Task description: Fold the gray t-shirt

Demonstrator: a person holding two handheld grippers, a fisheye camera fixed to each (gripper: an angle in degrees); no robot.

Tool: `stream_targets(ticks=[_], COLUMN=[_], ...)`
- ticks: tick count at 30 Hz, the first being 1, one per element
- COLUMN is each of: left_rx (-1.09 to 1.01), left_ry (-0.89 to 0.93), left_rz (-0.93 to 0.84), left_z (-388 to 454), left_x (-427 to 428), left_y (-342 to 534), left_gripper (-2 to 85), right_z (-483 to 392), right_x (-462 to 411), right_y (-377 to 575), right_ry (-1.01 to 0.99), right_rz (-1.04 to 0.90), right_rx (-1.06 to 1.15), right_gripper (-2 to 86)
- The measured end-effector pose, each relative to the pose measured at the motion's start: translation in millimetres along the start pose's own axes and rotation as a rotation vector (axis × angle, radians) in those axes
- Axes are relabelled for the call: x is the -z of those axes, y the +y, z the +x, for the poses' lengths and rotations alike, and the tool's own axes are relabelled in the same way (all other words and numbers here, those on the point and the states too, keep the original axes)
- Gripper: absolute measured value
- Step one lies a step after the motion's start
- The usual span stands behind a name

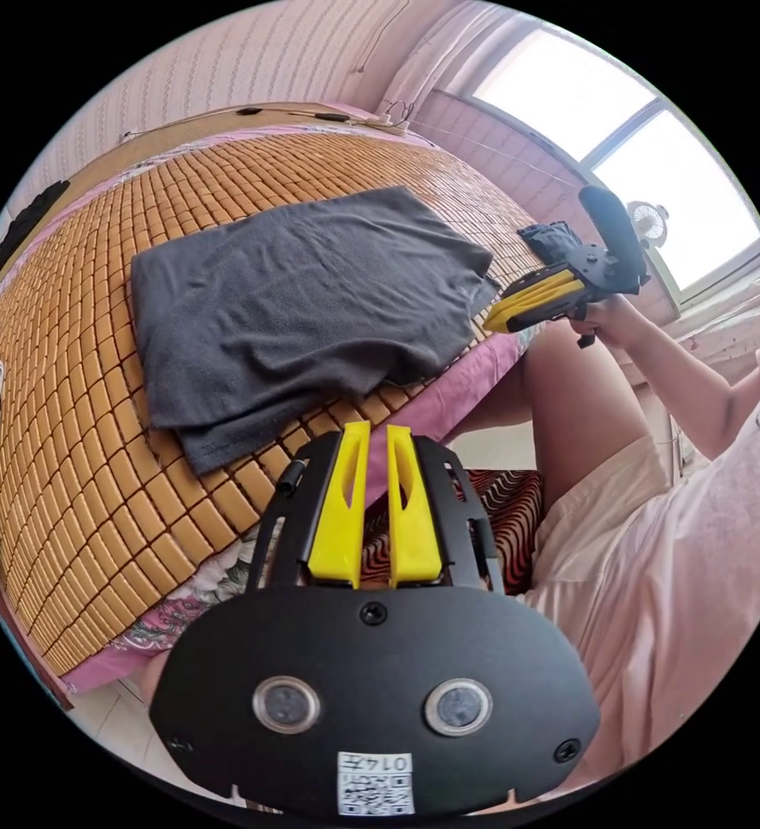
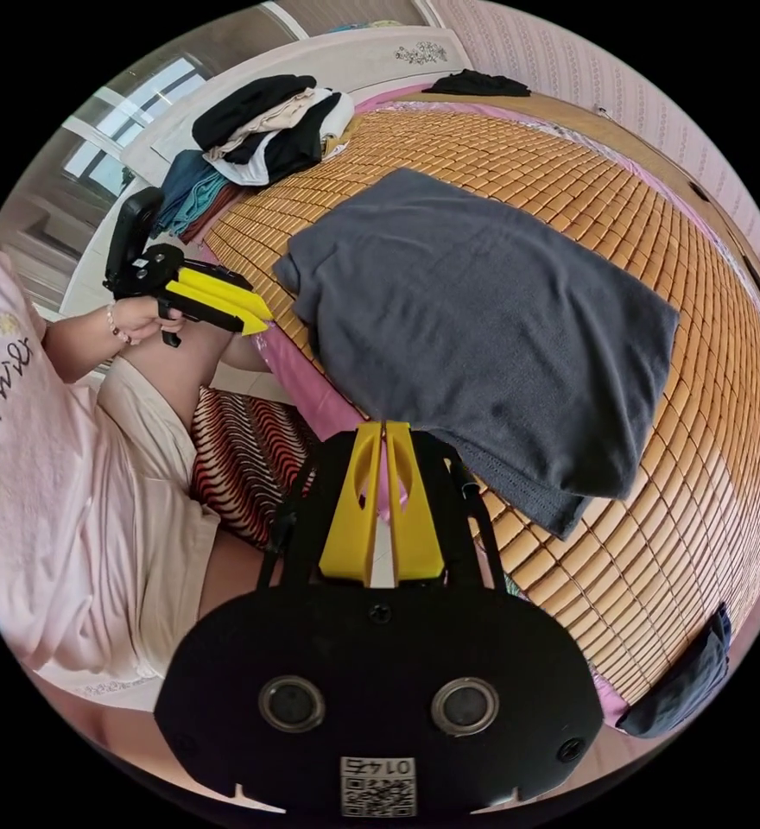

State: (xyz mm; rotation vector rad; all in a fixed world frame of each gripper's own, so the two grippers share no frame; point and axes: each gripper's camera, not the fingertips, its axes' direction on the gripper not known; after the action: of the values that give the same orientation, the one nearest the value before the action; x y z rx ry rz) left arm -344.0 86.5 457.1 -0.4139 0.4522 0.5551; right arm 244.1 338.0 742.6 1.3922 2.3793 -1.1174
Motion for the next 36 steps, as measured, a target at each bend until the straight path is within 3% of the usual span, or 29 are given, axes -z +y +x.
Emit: stream_targets(ticks=[8,13,15,21,26,32,36], left_rx=[-0.069,-0.143,-0.192,-0.222,-0.215,-0.239,-0.255], left_ry=[0.002,-0.062,-0.134,-0.116,-0.075,-0.024,-0.040], left_rz=[0.132,0.045,-0.026,0.032,0.034,-0.002,0.020], left_z=[17,37,46,47,42,38,40], left_x=[-23,-65,-88,-100,-108,-119,-124], left_y=[-47,-65,-63,-56,-56,-61,-57], left_gripper=[2.9,0.6,-0.6,-1.0,-1.0,-1.0,-0.9], right_z=[1,25,40,49,72,75,63], right_x=[-1,-4,-30,-46,-57,-69,-79], right_y=[-91,-186,-224,-275,-301,-313,-302], right_ry=[0.140,0.247,0.293,0.221,0.219,0.217,0.329], right_rz=[0.059,0.031,-0.083,-0.348,-0.346,-0.494,-0.514], right_rx=[-0.012,-0.032,-0.055,0.039,-0.050,0.015,0.071], right_gripper=[-0.2,-0.3,-0.4,-0.4,-0.4,-0.4,-0.4])
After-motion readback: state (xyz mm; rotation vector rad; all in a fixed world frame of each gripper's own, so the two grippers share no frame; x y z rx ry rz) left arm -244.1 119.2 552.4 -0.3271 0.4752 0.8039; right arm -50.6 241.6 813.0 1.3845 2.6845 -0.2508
